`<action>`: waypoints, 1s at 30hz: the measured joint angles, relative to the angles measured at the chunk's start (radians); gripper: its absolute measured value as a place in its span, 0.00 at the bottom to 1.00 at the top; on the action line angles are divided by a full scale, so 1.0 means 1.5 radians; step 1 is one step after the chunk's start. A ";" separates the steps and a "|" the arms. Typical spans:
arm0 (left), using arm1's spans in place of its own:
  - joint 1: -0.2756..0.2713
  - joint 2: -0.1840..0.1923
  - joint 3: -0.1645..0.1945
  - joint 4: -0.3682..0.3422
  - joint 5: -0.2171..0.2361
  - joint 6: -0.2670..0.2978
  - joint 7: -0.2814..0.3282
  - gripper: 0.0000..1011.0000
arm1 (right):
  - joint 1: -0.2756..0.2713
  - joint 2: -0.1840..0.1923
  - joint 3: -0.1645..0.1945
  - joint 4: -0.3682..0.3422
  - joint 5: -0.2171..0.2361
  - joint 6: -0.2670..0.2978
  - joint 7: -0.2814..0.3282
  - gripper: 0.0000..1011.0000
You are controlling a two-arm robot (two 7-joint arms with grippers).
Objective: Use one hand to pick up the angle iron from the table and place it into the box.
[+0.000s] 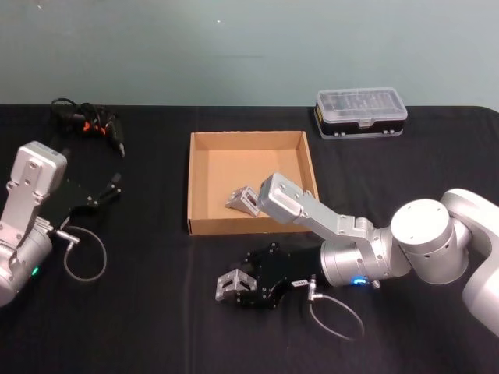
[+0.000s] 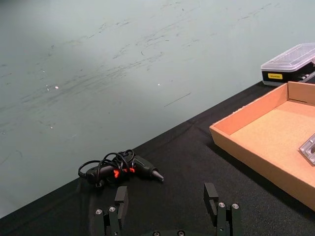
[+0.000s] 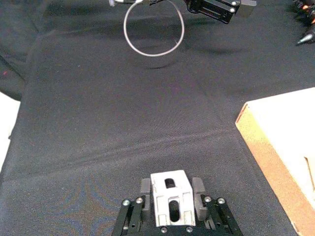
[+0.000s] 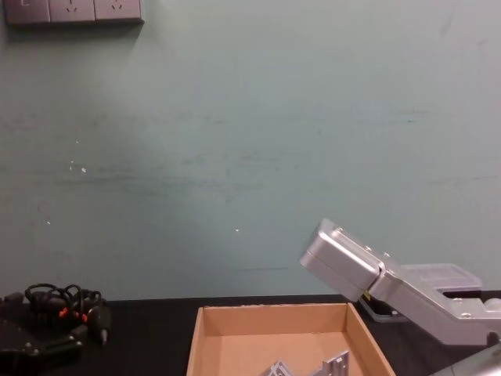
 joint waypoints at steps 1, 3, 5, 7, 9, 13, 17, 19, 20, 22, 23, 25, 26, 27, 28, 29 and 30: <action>0.000 0.000 0.000 0.000 0.000 0.000 0.000 1.00 | 0.000 0.000 0.000 0.000 0.000 0.000 0.000 0.55; 0.000 0.000 0.000 0.000 0.000 0.000 0.000 1.00 | 0.000 0.000 -0.001 0.000 0.001 0.000 0.000 0.48; 0.000 0.000 0.000 0.000 0.000 0.000 0.000 1.00 | 0.000 0.001 -0.001 -0.001 0.001 -0.001 0.000 0.44; 0.000 0.000 0.000 0.000 0.000 0.000 0.000 1.00 | 0.000 0.001 -0.002 -0.002 0.002 -0.001 0.001 0.44; 0.000 0.000 0.000 0.000 0.000 0.000 0.000 1.00 | -0.001 0.001 -0.003 -0.003 0.002 -0.001 0.001 0.44; 0.000 0.000 0.000 0.000 0.000 0.000 0.000 1.00 | -0.002 0.004 0.000 -0.010 0.005 -0.002 0.001 0.44; 0.000 0.000 0.000 0.000 0.000 0.000 0.000 1.00 | -0.008 0.011 0.011 -0.032 0.012 -0.002 -0.009 0.44; 0.000 0.000 0.000 0.000 0.000 0.000 0.000 1.00 | -0.012 0.016 0.019 -0.046 0.017 -0.002 -0.015 0.44; 0.000 0.000 0.000 0.000 0.000 0.000 0.000 1.00 | -0.014 0.019 0.023 -0.054 0.020 -0.002 -0.019 0.44; 0.000 0.000 0.000 0.000 0.000 0.000 0.000 1.00 | -0.019 0.028 0.036 -0.077 0.027 -0.002 -0.029 0.44; 0.000 0.000 0.000 0.000 0.000 0.000 0.000 1.00 | -0.021 0.031 0.041 -0.085 0.030 -0.002 -0.033 0.44; 0.000 0.000 0.000 0.000 0.000 0.000 0.000 1.00 | -0.024 0.038 0.055 -0.107 0.036 -0.002 -0.047 0.44; 0.000 0.000 0.000 0.000 0.000 0.000 0.000 1.00 | -0.025 0.040 0.060 -0.113 0.039 -0.002 -0.051 0.44; 0.000 0.000 0.000 0.000 0.000 0.000 0.000 1.00 | -0.026 0.042 0.065 -0.118 0.040 -0.002 -0.056 0.44; 0.000 0.000 0.000 0.000 0.000 0.000 0.000 1.00 | -0.027 0.043 0.076 -0.128 0.044 -0.002 -0.070 0.44; 0.000 0.000 0.000 0.000 0.000 0.000 0.000 1.00 | -0.027 0.044 0.082 -0.132 0.045 -0.002 -0.078 0.44; 0.000 0.000 0.000 0.000 0.000 0.000 0.000 1.00 | -0.028 0.043 0.093 -0.138 0.045 -0.002 -0.096 0.44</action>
